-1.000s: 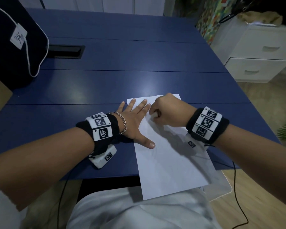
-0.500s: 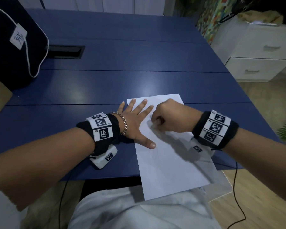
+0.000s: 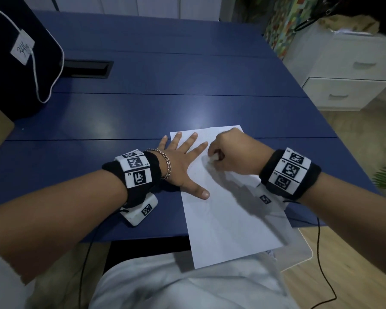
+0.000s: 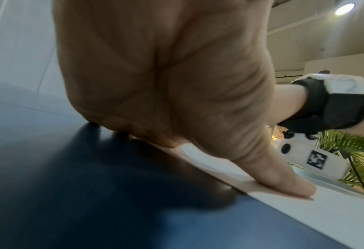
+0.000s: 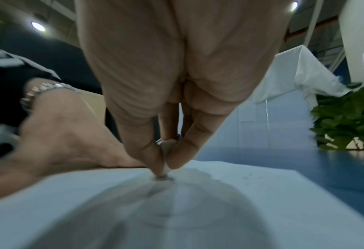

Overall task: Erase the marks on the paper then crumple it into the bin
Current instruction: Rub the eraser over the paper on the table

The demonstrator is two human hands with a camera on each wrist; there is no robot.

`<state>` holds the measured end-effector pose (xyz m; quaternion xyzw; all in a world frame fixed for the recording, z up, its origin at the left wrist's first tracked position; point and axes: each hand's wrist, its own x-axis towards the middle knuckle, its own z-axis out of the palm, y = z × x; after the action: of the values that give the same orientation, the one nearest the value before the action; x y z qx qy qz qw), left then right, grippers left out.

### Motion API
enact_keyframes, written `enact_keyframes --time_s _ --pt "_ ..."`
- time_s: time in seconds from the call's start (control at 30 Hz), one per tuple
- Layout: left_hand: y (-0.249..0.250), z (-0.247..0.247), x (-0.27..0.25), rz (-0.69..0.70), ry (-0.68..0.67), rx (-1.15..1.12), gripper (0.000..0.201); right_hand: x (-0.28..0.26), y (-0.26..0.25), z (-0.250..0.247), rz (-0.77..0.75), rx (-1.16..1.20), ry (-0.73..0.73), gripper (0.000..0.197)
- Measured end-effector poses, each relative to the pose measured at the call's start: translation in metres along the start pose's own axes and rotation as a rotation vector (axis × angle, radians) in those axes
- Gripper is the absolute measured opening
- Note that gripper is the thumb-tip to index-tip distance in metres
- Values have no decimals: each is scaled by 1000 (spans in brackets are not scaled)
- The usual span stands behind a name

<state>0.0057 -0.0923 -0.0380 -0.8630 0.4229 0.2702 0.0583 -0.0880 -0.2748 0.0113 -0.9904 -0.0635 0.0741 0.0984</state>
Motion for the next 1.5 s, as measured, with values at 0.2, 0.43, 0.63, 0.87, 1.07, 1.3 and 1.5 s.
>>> enact_keyframes --time_s 0.2,0.43,0.63,0.87,1.07,1.3,1.5 --pt "0 1 -1 -10 5 9 149 3 10 -4 49 23 7 8" --pt "1 -3 -2 -40 -19 1 147 -6 4 0 -20 66 -58 4" --pt "4 -3 -1 -47 -14 15 148 -4 4 5 3 -10 18 11" --pt "8 -8 -4 -45 -16 18 143 -1 14 -4 63 2 58 10" --pt "14 -13 -5 -73 -12 75 143 -11 2 -2 -38 14 -79 8" --pt "17 -12 -6 -103 -29 46 146 -16 -1 8 -33 -26 -10 9" --pt "22 -17 -9 -121 -58 56 144 -9 11 -2 37 -75 30 14"
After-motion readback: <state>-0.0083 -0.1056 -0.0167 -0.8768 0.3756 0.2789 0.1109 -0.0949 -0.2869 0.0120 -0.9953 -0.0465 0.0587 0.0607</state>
